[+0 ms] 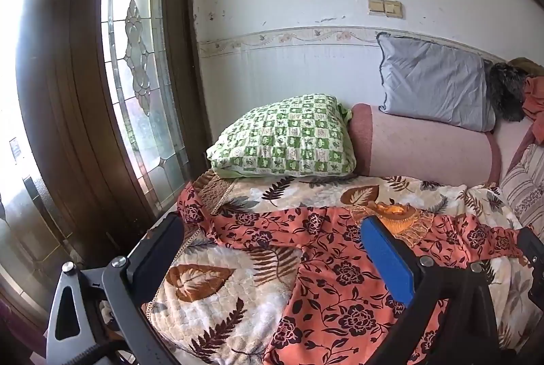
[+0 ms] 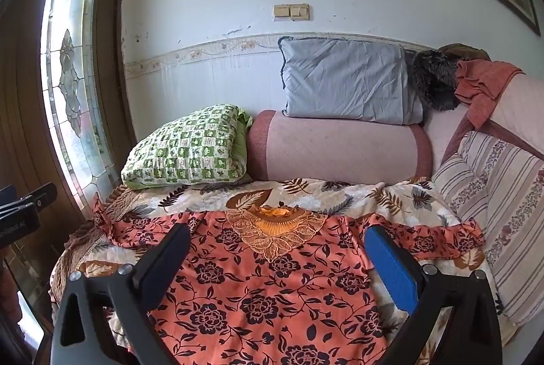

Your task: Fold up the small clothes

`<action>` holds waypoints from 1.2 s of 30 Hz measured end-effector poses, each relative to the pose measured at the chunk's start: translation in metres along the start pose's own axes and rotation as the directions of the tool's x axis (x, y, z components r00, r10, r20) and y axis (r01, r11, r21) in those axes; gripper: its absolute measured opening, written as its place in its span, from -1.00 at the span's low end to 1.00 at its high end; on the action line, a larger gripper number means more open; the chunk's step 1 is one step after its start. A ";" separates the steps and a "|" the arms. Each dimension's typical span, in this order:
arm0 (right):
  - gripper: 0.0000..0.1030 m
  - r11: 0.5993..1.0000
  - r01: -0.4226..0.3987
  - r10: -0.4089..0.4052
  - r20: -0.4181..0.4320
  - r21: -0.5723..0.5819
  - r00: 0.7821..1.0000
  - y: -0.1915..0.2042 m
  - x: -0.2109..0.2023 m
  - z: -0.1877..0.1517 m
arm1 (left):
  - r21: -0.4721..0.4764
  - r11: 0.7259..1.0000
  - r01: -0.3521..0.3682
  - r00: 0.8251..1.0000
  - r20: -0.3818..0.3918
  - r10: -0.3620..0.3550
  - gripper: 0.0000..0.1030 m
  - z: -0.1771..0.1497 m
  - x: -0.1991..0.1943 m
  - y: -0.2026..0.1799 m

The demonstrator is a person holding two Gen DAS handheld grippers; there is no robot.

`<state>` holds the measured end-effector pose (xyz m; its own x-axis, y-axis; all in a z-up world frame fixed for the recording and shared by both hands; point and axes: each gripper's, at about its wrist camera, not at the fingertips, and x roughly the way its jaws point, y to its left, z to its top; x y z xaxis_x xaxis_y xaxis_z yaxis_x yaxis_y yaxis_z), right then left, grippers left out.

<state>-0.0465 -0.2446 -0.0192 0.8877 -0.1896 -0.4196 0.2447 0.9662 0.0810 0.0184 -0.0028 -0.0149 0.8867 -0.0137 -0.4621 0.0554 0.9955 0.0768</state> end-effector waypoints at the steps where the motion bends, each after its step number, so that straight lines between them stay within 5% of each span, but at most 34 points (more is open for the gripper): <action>1: 1.00 1.000 0.001 -0.001 0.000 0.001 1.000 0.000 0.000 0.000 | 0.003 1.000 0.002 1.000 -0.001 -0.002 1.00 -0.001 0.001 -0.001; 36: 1.00 0.994 0.104 -0.100 -0.127 0.030 0.987 -0.010 0.024 0.002 | 0.039 0.999 0.029 0.999 -0.031 -0.027 1.00 -0.005 0.005 -0.019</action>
<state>-0.0272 -0.2589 -0.0280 0.8022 -0.2613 -0.5368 0.3475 0.9355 0.0641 0.0191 -0.0217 -0.0232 0.8702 -0.0381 -0.4912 0.0986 0.9903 0.0980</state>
